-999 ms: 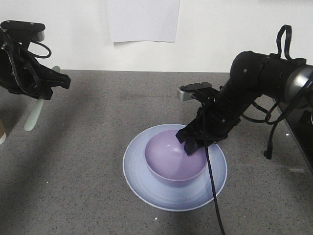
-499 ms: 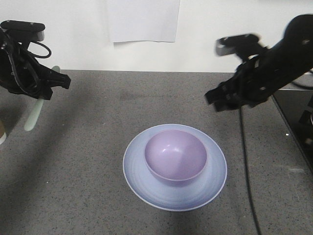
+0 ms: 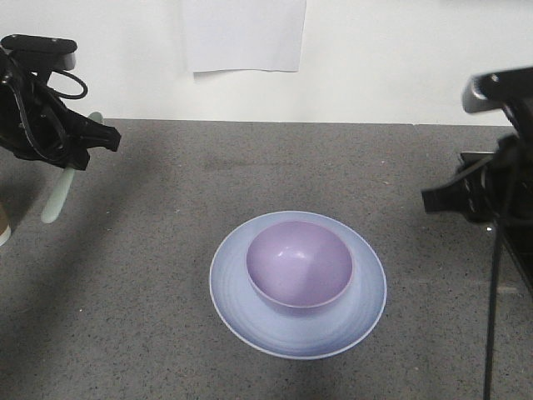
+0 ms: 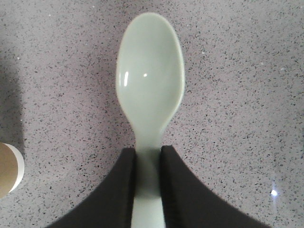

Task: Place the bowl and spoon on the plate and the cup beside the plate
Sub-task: 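Open the right gripper and withdraw it away from the bowl, then move the left gripper with the green spoon over the lavender bowl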

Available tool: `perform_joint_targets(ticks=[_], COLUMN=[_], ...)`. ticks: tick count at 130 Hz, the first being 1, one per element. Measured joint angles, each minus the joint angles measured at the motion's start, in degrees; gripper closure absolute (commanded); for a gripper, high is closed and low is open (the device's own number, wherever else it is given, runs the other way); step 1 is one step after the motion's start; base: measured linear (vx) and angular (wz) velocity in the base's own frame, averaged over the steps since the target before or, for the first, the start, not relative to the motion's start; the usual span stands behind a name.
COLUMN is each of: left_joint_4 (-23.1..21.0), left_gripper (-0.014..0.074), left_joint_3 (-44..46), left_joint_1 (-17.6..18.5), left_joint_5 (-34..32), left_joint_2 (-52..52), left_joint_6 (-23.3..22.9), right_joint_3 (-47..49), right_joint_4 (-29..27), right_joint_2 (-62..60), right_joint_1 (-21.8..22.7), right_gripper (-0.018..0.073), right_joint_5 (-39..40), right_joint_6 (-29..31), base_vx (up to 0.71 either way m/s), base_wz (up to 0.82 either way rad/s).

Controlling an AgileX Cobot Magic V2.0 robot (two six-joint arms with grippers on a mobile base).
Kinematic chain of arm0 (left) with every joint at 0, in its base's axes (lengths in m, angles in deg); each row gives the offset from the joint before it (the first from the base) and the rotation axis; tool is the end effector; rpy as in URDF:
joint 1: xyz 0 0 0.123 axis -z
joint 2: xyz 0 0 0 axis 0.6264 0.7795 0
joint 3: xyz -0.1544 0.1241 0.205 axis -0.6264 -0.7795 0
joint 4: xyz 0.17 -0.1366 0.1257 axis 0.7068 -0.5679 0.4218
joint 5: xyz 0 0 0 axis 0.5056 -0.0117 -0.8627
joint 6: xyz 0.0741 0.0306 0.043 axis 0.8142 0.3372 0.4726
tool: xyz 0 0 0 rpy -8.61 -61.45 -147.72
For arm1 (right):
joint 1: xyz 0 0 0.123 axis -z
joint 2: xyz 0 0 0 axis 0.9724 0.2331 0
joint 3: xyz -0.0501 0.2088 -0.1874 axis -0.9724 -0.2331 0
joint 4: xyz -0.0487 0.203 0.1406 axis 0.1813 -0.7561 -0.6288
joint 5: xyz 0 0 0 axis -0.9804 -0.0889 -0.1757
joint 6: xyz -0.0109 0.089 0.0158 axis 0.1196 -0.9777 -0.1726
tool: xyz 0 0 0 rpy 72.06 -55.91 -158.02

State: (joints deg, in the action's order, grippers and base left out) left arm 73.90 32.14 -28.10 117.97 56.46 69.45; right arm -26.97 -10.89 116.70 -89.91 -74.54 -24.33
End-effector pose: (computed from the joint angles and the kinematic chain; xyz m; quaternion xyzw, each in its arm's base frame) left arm 0.3475 -0.0629 0.3450 0.0593 0.9705 -0.0147 0.2333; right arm 0.2359 0.0536 0.3422 -0.1015 0.9266 0.0308 0.3609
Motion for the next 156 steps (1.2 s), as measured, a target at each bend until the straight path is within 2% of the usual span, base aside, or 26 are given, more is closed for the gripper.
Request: perform_joint_targets(ticks=[20, 42, 68, 99, 144, 156], left_joint_4=[0.00, 0.00, 0.00, 0.00, 0.00, 0.00], left_gripper=[0.0604, 0.0604, 0.0604, 0.0604, 0.0604, 0.0604], left_joint_3=[0.00, 0.00, 0.00, 0.00, 0.00, 0.00], left_joint_1=[0.00, 0.00, 0.00, 0.00, 0.00, 0.00], left_joint_5=[0.00, 0.00, 0.00, 0.00, -0.06, -0.11], left_joint_2=[0.00, 0.00, 0.00, 0.00, 0.00, 0.00], left_joint_6=[0.00, 0.00, 0.00, 0.00, 0.00, 1.56], right_joint_3=[-6.36, -13.90, -19.31, -19.67, -19.67, -19.67], right_joint_4=[0.06, 0.10, 1.12, 3.76, 3.98, 3.98], right_joint_2=[-6.56, -15.16, -21.52, -22.82, -22.82, -22.82], right_joint_1=[0.00, 0.00, 0.00, 0.00, 0.00, 0.00], right_gripper=[0.0398, 0.0573, 0.0568, 0.0568, 0.0568, 0.0568], right_joint_5=[1.17, 2.54, 3.42, 4.00, 4.00, 4.00], right_joint_6=[-1.05, -3.19, -5.10, -5.99, -5.99, -5.99], base_vx=[0.00, 0.00, 0.00, 0.00, 0.00, 0.00], base_wz=[0.00, 0.00, 0.00, 0.00, 0.00, 0.00])
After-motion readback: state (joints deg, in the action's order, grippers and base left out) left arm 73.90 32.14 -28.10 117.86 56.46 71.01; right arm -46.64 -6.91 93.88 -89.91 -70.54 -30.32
